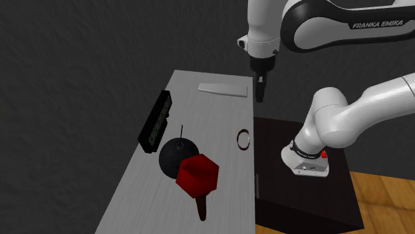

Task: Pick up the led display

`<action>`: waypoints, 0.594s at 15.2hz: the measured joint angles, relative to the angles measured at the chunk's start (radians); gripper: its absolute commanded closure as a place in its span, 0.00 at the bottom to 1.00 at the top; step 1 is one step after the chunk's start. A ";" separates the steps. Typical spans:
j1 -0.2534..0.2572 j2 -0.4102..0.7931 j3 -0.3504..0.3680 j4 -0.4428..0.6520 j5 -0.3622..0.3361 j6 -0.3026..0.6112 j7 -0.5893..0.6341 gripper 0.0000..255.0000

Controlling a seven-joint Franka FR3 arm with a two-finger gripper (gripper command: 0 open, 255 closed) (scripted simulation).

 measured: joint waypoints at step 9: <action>-0.036 0.115 0.175 0.102 0.173 0.036 0.401 0.00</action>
